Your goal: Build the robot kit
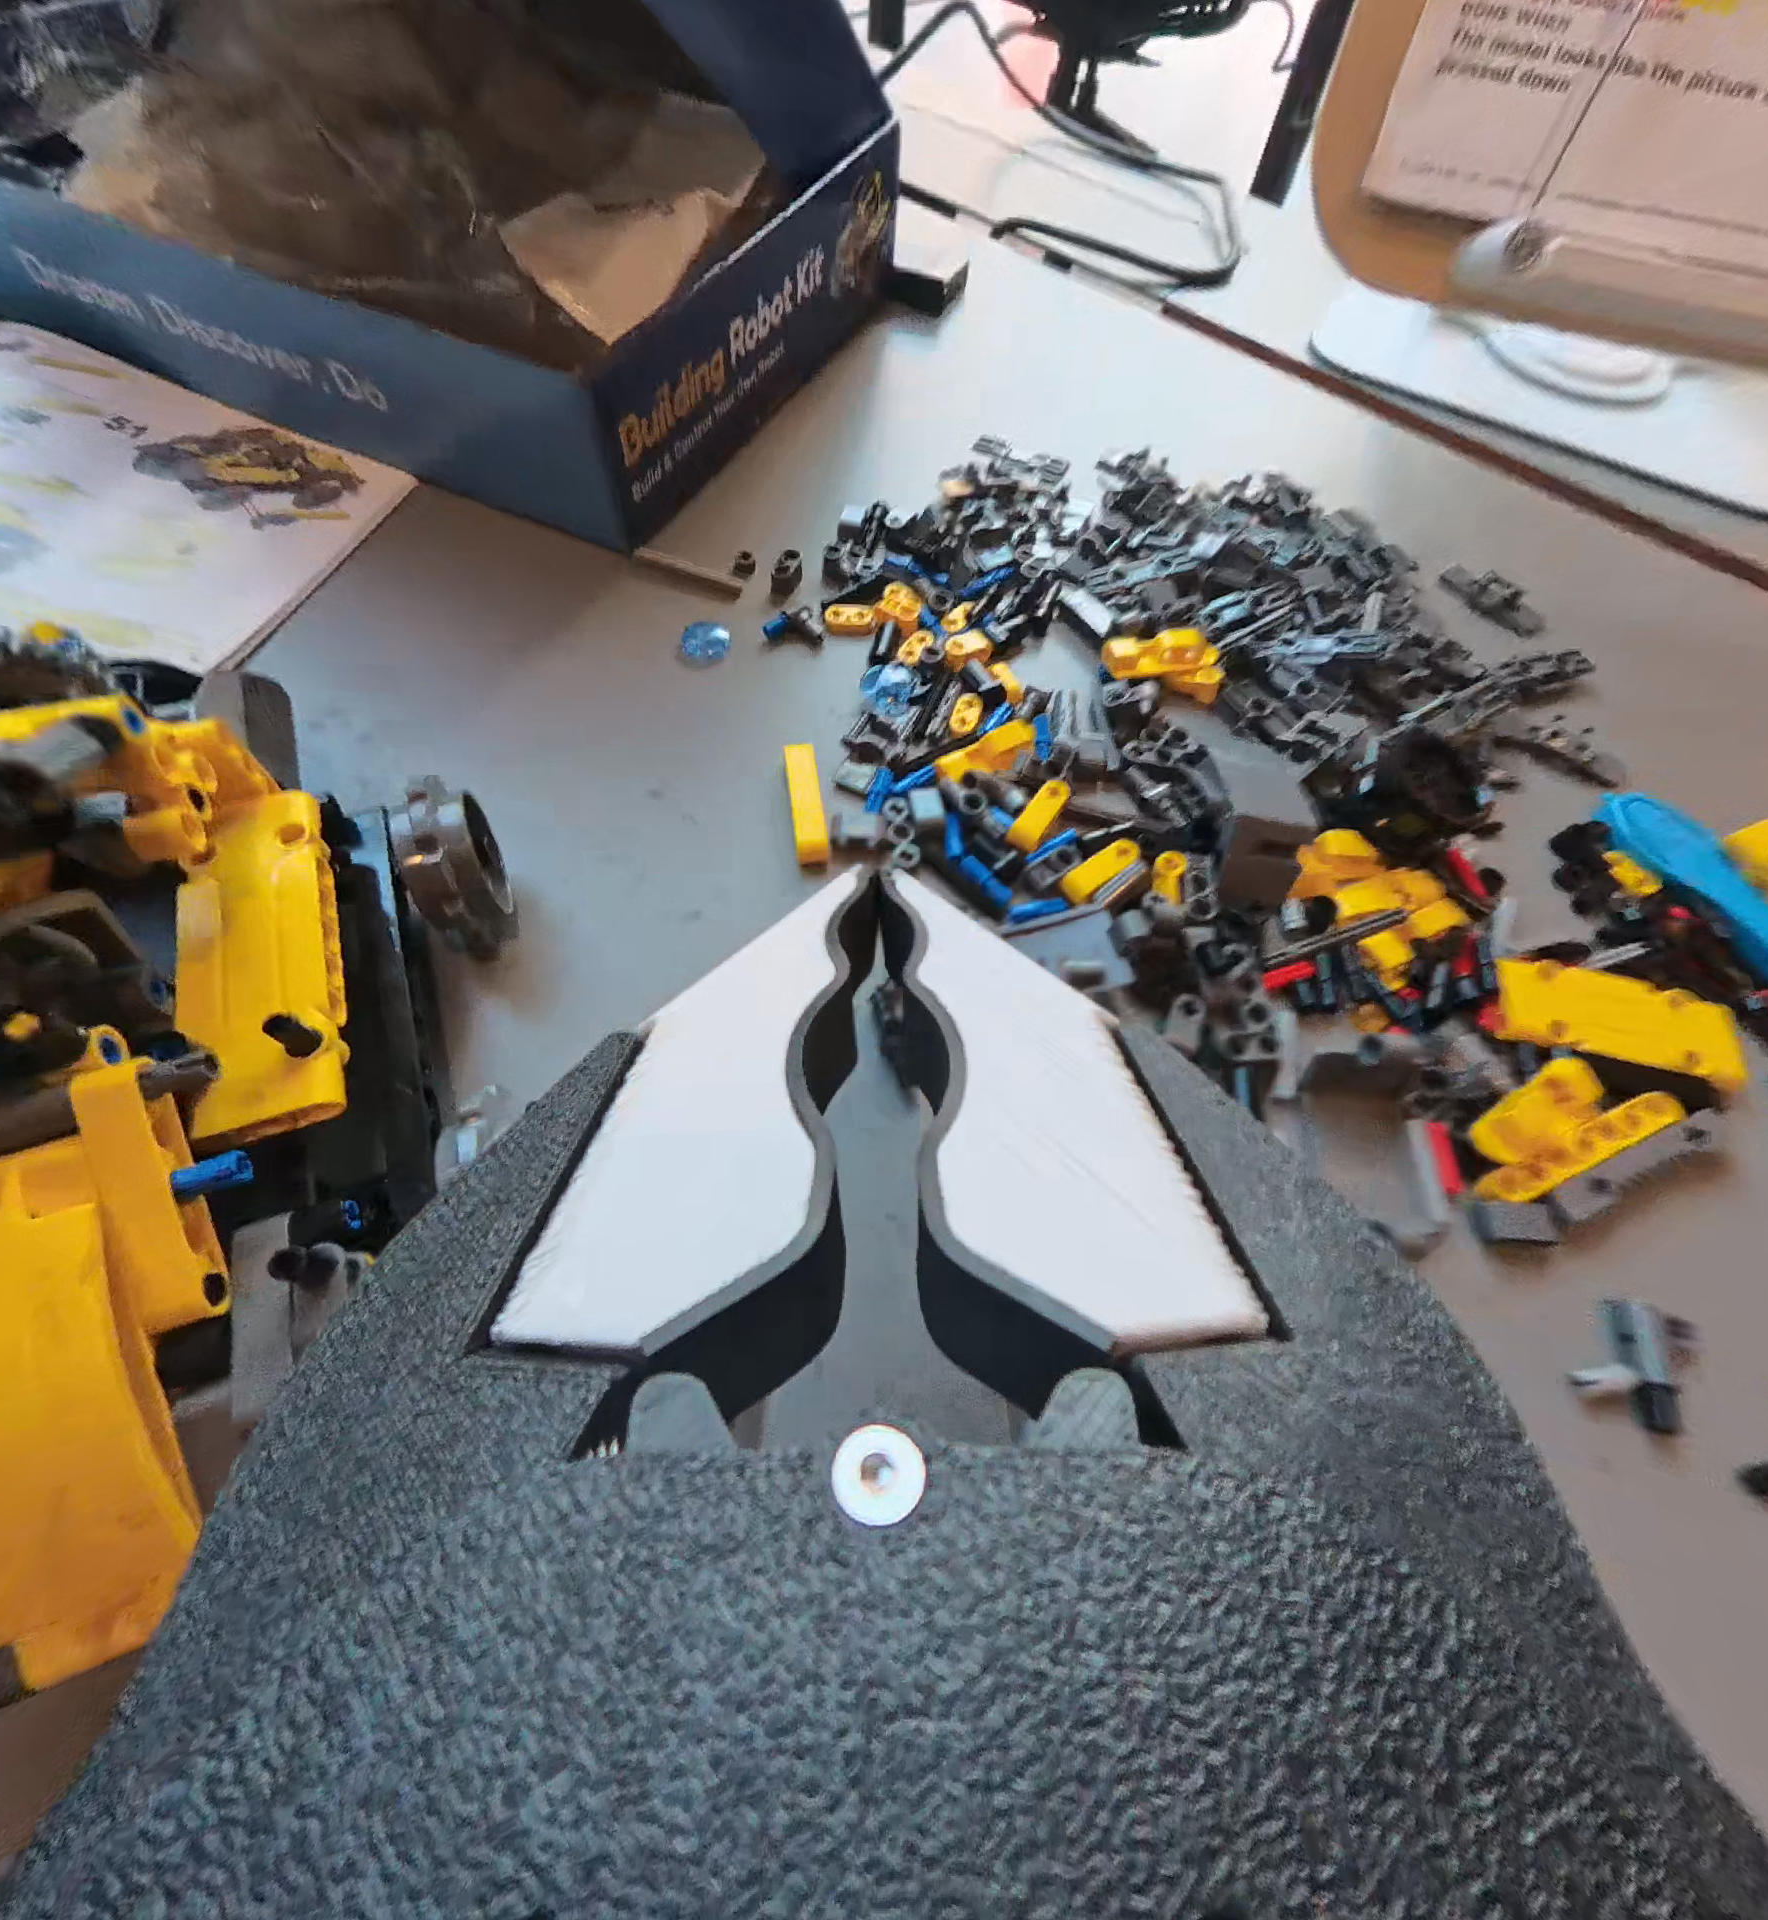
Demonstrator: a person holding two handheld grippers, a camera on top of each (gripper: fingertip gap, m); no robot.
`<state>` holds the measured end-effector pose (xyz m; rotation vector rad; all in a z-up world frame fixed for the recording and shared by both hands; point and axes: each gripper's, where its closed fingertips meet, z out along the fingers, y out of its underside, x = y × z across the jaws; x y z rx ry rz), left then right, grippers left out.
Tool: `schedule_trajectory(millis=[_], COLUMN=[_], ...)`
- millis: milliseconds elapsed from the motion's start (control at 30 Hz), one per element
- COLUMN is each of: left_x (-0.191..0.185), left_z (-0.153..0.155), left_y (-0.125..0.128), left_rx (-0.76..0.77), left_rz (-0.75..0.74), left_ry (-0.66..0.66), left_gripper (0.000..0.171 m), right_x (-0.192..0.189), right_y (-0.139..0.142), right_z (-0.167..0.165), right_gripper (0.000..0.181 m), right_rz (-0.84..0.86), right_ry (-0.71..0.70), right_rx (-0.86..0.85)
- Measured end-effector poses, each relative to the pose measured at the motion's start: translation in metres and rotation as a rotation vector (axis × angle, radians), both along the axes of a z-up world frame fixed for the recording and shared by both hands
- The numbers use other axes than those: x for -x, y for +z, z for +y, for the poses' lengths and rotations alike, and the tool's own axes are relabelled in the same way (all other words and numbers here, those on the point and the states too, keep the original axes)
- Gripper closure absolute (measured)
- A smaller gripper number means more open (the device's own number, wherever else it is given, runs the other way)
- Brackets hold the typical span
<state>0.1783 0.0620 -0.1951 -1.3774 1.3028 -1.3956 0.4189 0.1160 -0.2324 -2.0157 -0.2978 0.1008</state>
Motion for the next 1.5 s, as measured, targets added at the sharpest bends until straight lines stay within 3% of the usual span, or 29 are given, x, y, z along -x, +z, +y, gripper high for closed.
schedule_trajectory(millis=[67, 167, 333, 500, 600, 667, 733, 800, 867, 933, 1067, 1100, 1167, 1267, 1300, 1400, 1467, 1500], left_x=[0.0, 0.0, -0.002, -0.003, -0.003, -0.003, -0.003, -0.003, -0.003, -0.003, -0.003, -0.003, -0.002, -0.002, -0.002, -0.003, -0.003, -0.003], left_z=[0.0, -0.001, 0.001, 0.002, 0.002, 0.002, 0.002, 0.002, 0.002, 0.002, 0.002, 0.002, 0.002, 0.002, 0.002, 0.002, 0.002, 0.002], left_y=[0.0, 0.0, -0.002, -0.003, -0.003, -0.003, -0.004, -0.004, -0.003, -0.003, -0.003, -0.003, -0.003, -0.003, -0.003, -0.003, -0.003, -0.003], left_rx=[0.001, -0.002, 0.009, 0.003, 0.003, 0.003, 0.003, 0.002, 0.002, 0.003, 0.006, 0.005, 0.005, 0.005, 0.005, 0.006, 0.009, 0.011], left_rz=[-0.003, 0.003, 0.015, 0.026, 0.026, 0.027, 0.028, 0.028, 0.027, 0.025, 0.026, 0.026, 0.025, 0.024, 0.024, 0.025, 0.026, 0.027], left_ry=[-0.001, -0.004, 0.004, 0.012, 0.014, 0.014, 0.014, 0.015, 0.014, 0.014, 0.013, 0.013, 0.012, 0.012, 0.011, 0.011, 0.01, 0.01], left_gripper=[0.154, 0.154, 0.153, 0.153, 0.153, 0.153, 0.153, 0.153, 0.153, 0.153, 0.153, 0.153, 0.153, 0.153, 0.153, 0.153, 0.153, 0.153], right_x=[-0.002, -0.019, -0.036, -0.045, -0.079, -0.097, -0.104, -0.107, -0.102, -0.102, -0.102, -0.099, -0.091, -0.084, -0.084, -0.084, -0.079, -0.078], right_y=[-0.004, 0.02, 0.02, 0.024, 0.047, 0.062, 0.067, 0.063, 0.058, 0.059, 0.06, 0.056, 0.047, 0.045, 0.042, 0.03, 0.019, 0.009], right_z=[-0.001, -0.004, -0.002, -0.002, -0.015, -0.027, -0.033, -0.034, -0.031, -0.032, -0.029, -0.026, -0.021, -0.017, -0.016, -0.01, -0.004, -0.001], right_gripper=[0.181, 0.181, 0.181, 0.173, 0.18, 0.18, 0.176, 0.167, 0.168, 0.181, 0.181, 0.164, 0.181, 0.174, 0.181, 0.181, 0.16, 0.163], right_rz=[-0.008, -0.003, 0.044, -0.074, -0.237, -0.224, -0.157, -0.127, -0.095, -0.11, -0.111, -0.102, -0.094, -0.089, -0.087, -0.115, -0.111, -0.115], right_ry=[-0.021, -0.1, -0.185, -0.257, -0.473, -0.594, -0.623, -0.62, -0.577, -0.579, -0.592, -0.568, -0.512, -0.481, -0.477, -0.474, -0.422, -0.391], right_rx=[-0.007, -0.165, -0.154, -0.197, -0.334, -0.398, -0.426, -0.41, -0.385, -0.392, -0.394, -0.378, -0.33, -0.326, -0.304, -0.228, -0.153, -0.077])
